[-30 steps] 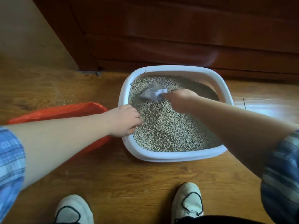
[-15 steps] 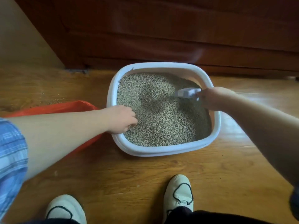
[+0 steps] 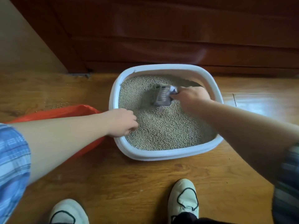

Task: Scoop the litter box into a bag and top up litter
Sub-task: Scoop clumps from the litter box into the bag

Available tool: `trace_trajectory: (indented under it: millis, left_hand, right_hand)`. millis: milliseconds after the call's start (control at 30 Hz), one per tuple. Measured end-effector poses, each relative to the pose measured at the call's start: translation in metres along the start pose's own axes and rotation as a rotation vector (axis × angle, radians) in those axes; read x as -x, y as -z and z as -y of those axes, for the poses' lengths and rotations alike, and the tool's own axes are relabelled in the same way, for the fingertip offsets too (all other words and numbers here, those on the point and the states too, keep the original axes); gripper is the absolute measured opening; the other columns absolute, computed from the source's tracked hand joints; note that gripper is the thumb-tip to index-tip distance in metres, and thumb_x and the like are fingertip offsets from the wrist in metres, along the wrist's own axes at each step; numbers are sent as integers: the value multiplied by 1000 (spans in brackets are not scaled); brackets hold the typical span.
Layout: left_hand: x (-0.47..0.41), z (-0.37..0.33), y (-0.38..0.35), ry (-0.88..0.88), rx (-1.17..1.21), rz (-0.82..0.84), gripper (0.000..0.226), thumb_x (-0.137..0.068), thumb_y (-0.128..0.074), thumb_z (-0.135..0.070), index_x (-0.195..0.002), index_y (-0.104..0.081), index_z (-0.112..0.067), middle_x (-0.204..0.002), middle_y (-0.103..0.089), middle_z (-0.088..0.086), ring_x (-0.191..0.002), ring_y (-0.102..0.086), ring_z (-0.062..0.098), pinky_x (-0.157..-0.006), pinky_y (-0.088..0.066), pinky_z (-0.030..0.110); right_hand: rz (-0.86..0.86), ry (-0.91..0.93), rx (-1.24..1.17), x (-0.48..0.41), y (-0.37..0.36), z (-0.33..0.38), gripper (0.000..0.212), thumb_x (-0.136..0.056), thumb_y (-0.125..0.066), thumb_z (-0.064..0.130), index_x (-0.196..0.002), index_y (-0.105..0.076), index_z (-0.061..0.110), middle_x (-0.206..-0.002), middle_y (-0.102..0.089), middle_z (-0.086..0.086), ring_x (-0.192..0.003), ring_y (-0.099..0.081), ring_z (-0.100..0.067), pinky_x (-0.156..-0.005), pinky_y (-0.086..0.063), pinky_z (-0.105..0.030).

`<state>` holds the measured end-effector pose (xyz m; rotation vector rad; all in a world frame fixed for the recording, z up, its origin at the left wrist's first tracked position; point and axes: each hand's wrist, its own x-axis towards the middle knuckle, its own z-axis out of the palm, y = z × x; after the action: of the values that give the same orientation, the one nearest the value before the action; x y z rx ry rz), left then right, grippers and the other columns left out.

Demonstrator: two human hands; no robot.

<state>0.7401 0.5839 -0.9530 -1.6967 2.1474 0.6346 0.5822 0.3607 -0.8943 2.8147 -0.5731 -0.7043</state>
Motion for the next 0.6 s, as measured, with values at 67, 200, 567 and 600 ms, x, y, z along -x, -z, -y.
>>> trace_trajectory:
  millis: [67,200,567,600]
  left_hand:
    - [1,1,0,10,4,-3,26,-92,-46,-28,-112,-62,-32,-108,-60,-10,-109,-51,16,-93,-44,36]
    - [2,5,-1,17,2,-2,25,-91,-49,-29,-111,-62,-34,-107,-59,-11,-109,-52,16,-92,-46,38]
    - [11,0,-8,-66,46,1,25,-89,-45,-24,-102,-65,-32,-105,-62,-12,-105,-52,15,-90,-46,37]
    - [12,0,-9,-68,64,-2,25,-88,-45,-23,-101,-65,-32,-104,-63,-11,-105,-53,15,-89,-47,37]
  right_hand:
    - [54,-105,92,7,1,-25,31,-99,-47,28,-125,-62,38,-104,-66,9,-91,-68,-21,-49,-39,-26]
    - [284,-206,264,35,2,-69,34,-95,-50,24,-124,-63,35,-108,-68,11,-100,-68,-19,-61,-47,-27]
    - [44,173,31,8,18,18,26,-102,-49,33,-124,-59,42,-91,-58,17,-85,-62,-15,-64,-48,-27]
    - [31,210,4,7,22,25,30,-102,-50,32,-128,-57,44,-93,-57,18,-86,-61,-15,-63,-44,-27]
